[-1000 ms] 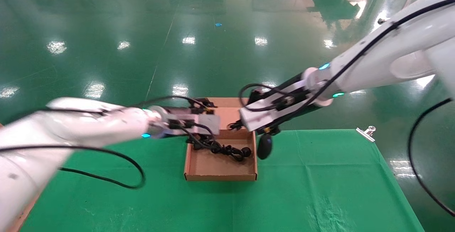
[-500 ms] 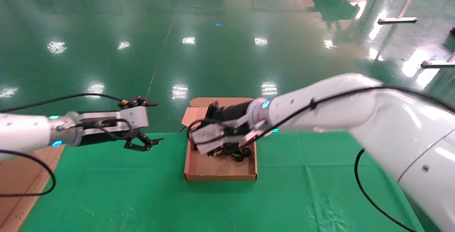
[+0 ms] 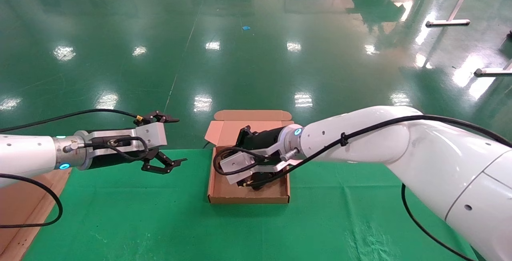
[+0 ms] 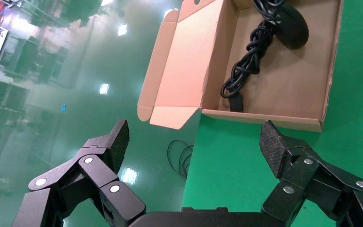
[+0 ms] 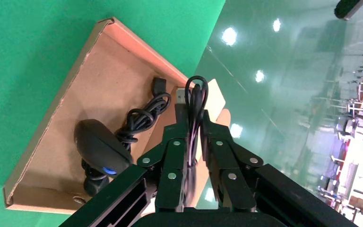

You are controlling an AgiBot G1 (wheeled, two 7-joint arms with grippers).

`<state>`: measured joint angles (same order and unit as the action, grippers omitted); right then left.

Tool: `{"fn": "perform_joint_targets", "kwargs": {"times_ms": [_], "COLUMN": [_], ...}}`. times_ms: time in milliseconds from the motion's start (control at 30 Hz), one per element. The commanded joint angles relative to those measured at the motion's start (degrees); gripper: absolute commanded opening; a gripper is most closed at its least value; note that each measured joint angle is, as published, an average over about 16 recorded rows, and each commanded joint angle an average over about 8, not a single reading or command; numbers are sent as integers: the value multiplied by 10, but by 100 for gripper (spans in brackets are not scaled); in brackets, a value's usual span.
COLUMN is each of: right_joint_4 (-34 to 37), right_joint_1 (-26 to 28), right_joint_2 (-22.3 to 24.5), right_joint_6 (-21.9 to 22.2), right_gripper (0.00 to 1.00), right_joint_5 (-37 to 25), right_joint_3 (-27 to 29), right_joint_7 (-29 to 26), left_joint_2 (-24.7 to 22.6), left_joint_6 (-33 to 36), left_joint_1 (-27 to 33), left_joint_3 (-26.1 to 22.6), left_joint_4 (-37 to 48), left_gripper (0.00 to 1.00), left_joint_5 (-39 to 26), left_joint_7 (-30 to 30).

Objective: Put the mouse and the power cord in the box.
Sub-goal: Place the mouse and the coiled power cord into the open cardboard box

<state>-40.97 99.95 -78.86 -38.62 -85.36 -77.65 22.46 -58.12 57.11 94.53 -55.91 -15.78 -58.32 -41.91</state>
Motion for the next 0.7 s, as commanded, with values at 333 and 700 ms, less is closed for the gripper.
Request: {"fn": "perform_joint_targets", "kwargs": {"times_ms": [333,700], "right_joint_4": [0,-36], "right_joint_1": [2,-42], "right_joint_2": [2,51], "right_joint_6": [-8,-63], "right_gripper": [100,100], "right_joint_5": [0,51], "right_joint_3": [8,80], "right_joint_7": [5,-34], "left_joint_2": [-2,27], "left_joint_6": [-2,34], "left_joint_1": [-1,-43], "left_joint_3": [0,51], "left_joint_4": [-6,-79], "left_gripper": [100,100], "left_joint_5": [-2,19], "left_joint_7": [3,70]}}
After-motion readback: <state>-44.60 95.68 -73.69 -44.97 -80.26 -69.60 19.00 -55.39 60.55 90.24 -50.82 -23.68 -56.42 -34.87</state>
